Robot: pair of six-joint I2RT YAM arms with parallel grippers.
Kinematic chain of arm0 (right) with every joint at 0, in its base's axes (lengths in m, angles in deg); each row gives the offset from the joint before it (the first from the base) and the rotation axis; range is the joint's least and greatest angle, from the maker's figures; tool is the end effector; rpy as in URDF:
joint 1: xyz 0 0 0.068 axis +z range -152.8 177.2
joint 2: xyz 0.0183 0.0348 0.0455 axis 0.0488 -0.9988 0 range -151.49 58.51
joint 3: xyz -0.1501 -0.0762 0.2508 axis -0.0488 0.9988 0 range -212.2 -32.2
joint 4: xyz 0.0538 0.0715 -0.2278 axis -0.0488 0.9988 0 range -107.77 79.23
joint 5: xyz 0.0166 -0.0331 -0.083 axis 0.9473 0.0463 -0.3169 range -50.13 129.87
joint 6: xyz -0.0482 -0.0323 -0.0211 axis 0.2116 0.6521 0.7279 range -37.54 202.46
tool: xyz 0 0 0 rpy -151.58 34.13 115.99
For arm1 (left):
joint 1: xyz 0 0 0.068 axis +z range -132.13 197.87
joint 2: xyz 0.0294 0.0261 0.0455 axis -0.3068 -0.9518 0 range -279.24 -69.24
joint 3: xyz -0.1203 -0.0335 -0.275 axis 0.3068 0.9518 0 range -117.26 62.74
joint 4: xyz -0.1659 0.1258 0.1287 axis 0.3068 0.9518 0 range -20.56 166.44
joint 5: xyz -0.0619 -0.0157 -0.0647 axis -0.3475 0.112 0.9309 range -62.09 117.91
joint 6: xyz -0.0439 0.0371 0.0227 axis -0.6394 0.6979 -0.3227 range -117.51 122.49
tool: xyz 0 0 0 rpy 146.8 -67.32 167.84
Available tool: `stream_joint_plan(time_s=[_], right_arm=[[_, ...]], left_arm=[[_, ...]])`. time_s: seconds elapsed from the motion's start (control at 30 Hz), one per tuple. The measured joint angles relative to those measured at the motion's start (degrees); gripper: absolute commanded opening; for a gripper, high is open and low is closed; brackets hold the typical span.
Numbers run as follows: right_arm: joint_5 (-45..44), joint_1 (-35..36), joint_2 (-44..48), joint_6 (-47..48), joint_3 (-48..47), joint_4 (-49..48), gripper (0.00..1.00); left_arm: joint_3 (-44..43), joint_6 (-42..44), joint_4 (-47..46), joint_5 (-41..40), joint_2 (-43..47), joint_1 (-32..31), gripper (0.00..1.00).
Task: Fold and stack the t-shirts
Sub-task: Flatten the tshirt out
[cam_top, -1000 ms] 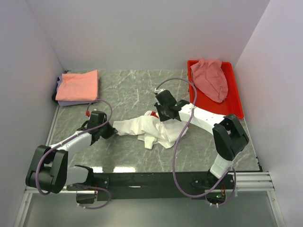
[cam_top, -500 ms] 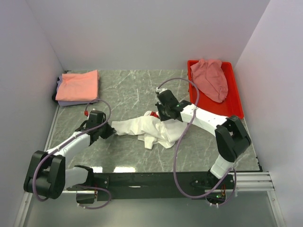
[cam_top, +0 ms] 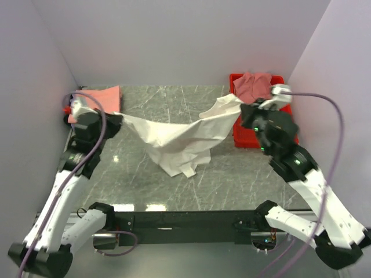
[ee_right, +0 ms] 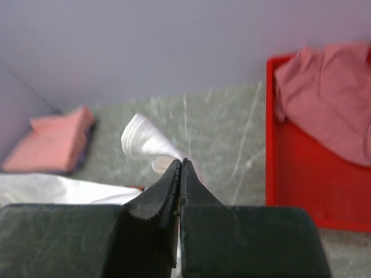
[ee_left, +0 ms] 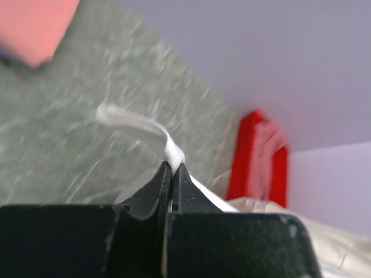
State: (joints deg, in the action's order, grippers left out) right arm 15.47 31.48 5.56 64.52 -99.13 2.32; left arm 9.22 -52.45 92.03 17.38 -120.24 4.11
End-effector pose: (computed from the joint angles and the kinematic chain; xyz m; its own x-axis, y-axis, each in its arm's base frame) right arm 0.1467 0.0766 0.4490 -0.1370 0.2459 -0.9596 -0.1381 0.9545 0.2643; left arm 0.1688 -0.0326 0.3708 -0.2465 -0.7682 -0.5909 -0.2343 0.6389 -0.7328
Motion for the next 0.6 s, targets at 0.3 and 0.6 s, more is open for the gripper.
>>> stream_joint_plan(time_s=[0.3, 0.6], right_arm=[[0.46, -0.04, 8.66, 2.62, -17.25, 2.95, 0.0], [11.21, -0.02, 9.68, 2.84, -36.81, 8.52, 0.0]], left_arm=[[-20.37, 3.96, 3.74, -9.77, 14.43, -0.04, 0.0], [-34.93, 8.37, 3.56, -10.84, 22.51, -0.22, 0.0]])
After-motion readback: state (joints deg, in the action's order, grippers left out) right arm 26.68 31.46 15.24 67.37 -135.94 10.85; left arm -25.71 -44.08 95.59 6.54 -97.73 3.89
